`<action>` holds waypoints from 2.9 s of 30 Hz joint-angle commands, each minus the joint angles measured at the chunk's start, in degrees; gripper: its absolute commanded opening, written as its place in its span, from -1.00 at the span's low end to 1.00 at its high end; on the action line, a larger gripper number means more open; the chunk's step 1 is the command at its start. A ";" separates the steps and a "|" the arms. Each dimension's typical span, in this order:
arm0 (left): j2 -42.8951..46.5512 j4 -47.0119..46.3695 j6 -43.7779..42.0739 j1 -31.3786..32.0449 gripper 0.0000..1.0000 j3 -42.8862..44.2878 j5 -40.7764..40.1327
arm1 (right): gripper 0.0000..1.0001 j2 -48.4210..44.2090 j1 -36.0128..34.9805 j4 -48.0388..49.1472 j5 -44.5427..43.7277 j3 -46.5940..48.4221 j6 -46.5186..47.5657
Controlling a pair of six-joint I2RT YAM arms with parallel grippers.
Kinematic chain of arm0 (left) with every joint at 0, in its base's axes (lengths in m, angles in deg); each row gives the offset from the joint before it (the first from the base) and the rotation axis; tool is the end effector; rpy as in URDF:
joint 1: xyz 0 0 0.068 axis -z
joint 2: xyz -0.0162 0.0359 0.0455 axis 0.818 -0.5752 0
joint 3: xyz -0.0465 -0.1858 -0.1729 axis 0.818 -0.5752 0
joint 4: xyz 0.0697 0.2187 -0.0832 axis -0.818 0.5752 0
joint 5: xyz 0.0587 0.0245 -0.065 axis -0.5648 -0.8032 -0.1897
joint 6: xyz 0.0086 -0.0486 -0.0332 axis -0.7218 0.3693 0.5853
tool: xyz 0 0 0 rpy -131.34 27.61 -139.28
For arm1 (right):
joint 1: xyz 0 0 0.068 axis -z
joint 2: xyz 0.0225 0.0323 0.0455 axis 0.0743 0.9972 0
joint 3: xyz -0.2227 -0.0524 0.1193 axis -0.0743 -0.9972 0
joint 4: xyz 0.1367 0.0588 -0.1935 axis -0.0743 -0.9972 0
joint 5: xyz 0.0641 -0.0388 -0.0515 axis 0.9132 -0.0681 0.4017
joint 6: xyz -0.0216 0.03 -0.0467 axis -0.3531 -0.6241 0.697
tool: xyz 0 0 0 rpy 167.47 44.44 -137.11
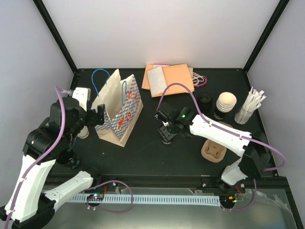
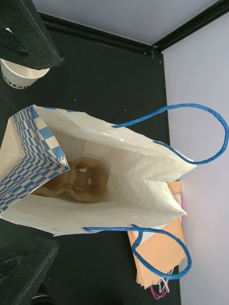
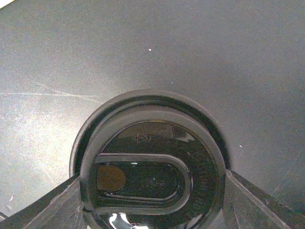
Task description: Pack the takeout coffee
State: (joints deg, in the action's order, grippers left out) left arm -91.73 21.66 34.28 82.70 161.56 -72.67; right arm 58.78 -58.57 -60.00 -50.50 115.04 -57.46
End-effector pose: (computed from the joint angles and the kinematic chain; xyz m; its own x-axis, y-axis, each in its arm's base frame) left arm 0.0996 -0.0364 0.4151 -0.4852 0.0168 -0.8742 0.0835 0.9961 -0.0272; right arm 0.1714 0.2254 0.2542 -0.7172 -0.5900 -0.3707 -0.6094 0.7891 -0.0768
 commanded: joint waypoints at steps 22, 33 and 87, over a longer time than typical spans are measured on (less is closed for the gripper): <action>-7.72 0.19 -5.16 -8.55 0.83 2.67 -0.16 | 0.39 -3.61 0.76 -0.16 -4.25 5.05 2.25; -18.94 -5.42 -6.25 -21.77 0.71 0.97 20.87 | 0.38 -6.11 1.29 -2.34 -4.71 7.73 4.41; -16.12 -5.88 -13.04 1.82 -0.97 2.32 28.61 | 0.22 -21.03 2.20 -9.62 -20.63 24.14 10.68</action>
State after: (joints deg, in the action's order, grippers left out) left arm -106.35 15.02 22.24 82.63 160.38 -41.61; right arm 39.70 -56.62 -71.08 -71.18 135.45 -49.28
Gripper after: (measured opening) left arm 0.016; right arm 0.704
